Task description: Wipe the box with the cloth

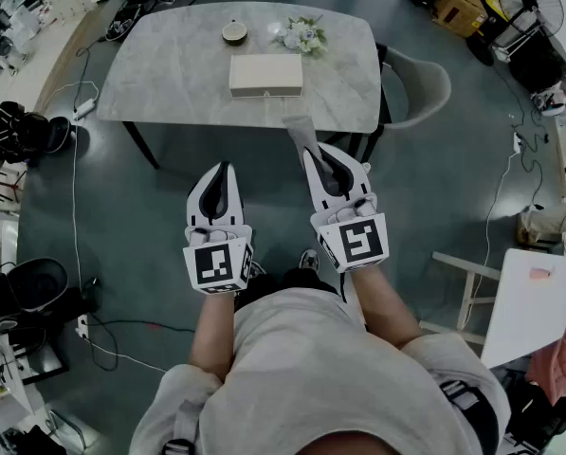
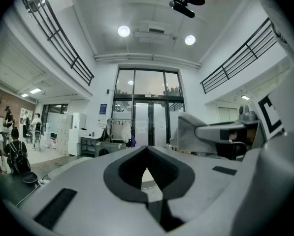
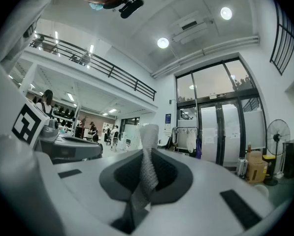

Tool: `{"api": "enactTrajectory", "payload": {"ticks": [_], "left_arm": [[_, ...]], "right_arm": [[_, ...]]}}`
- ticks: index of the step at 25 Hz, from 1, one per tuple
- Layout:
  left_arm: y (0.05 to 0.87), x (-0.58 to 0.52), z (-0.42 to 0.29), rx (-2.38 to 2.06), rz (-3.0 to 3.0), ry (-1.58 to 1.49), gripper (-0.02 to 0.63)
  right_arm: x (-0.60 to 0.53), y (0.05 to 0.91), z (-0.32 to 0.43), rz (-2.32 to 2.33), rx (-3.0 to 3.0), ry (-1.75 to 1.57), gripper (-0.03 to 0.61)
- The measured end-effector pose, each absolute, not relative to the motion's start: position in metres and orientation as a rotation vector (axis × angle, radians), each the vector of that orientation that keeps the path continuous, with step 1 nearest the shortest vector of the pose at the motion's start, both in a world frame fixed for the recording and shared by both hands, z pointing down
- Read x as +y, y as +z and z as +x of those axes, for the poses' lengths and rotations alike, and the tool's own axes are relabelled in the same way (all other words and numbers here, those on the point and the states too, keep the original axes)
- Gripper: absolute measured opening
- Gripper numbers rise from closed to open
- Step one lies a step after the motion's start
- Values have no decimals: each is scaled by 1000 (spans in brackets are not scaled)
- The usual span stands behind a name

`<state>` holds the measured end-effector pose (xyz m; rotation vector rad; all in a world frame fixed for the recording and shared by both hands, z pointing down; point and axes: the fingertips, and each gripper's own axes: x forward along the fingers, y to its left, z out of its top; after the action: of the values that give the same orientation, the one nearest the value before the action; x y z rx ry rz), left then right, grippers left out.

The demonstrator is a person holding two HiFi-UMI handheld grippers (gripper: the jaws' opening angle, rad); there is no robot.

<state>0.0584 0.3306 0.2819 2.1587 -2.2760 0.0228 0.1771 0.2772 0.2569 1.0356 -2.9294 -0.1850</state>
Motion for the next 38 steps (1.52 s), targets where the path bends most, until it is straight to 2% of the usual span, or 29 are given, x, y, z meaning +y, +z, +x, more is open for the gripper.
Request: {"api": "enactTrajectory", "payload": {"ticks": [9, 16, 30, 38], "left_arm": [[295, 347, 13, -2152, 2233, 33, 23], [320, 329, -2, -2055, 2259, 61, 23], [334, 174, -41, -2075, 2228, 177, 23], [370, 94, -51, -2085, 2099, 279, 23]], "right_arm": [[298, 270, 137, 1040, -2904, -151, 41], [279, 285, 136, 1117, -2849, -118, 41], [120, 301, 96, 962, -2931, -3, 41], [30, 329, 89, 825, -2878, -31, 41]]}}
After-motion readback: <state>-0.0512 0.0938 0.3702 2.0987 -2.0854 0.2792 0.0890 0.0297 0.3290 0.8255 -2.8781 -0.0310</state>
